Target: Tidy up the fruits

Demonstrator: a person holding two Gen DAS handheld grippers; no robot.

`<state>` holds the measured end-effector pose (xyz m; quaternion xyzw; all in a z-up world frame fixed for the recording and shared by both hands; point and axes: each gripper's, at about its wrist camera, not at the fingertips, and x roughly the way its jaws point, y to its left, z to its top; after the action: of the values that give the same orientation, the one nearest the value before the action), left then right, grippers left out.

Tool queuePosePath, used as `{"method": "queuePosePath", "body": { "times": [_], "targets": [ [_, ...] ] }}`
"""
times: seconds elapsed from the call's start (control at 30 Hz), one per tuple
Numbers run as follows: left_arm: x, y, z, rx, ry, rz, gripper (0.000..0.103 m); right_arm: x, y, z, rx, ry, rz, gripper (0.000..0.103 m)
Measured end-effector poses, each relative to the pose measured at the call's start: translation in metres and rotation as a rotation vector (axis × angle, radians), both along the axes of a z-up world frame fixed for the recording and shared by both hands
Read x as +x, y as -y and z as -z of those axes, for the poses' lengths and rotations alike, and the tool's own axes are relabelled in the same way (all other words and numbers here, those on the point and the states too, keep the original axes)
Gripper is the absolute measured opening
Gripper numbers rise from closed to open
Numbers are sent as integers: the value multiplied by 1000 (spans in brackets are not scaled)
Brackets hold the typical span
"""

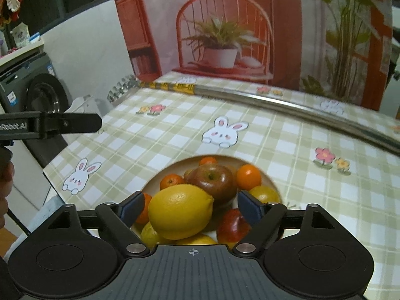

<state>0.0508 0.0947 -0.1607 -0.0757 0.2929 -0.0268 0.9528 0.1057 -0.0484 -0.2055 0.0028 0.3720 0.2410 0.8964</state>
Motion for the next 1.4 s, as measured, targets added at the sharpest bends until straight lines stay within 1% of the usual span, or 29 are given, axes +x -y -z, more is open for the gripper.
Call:
{"method": "queuePosePath", "body": {
  "times": [0.07,0.13,0.2,0.27,0.4,0.53,0.77,0.97,1.1,1.27,1.4],
  "targets": [
    [-1,0,0,1,3,0,90,-4,4,-5,1,23,12,89],
    [-2,0,0,1,3,1,90,-7,7,-9,-11,50,25,92],
    [-2,0,-1,3,4,3,90,-10,10,-12,-29,69,41,99],
    [-2,0,-3,2,7,8,90,-13,14,-16,-35,87,59,102],
    [-1,1,-8,-15,12,31,93,-16,25,-27,-34,117,106,102],
    [-3,6,-17,5,37,47,96,-19,41,-40,-13,152,159,102],
    [-11,18,-51,40,131,72,98,-28,69,-72,31,227,246,103],
    [-20,34,-86,81,222,93,100,-40,87,-103,51,300,291,103],
    [-27,46,-106,90,281,116,102,-49,96,-124,70,359,320,103],
    [-37,62,-125,107,325,136,103,-59,103,-146,82,408,339,103],
    [-42,66,-134,81,338,163,103,-63,106,-156,83,432,345,103]
  ]
}}
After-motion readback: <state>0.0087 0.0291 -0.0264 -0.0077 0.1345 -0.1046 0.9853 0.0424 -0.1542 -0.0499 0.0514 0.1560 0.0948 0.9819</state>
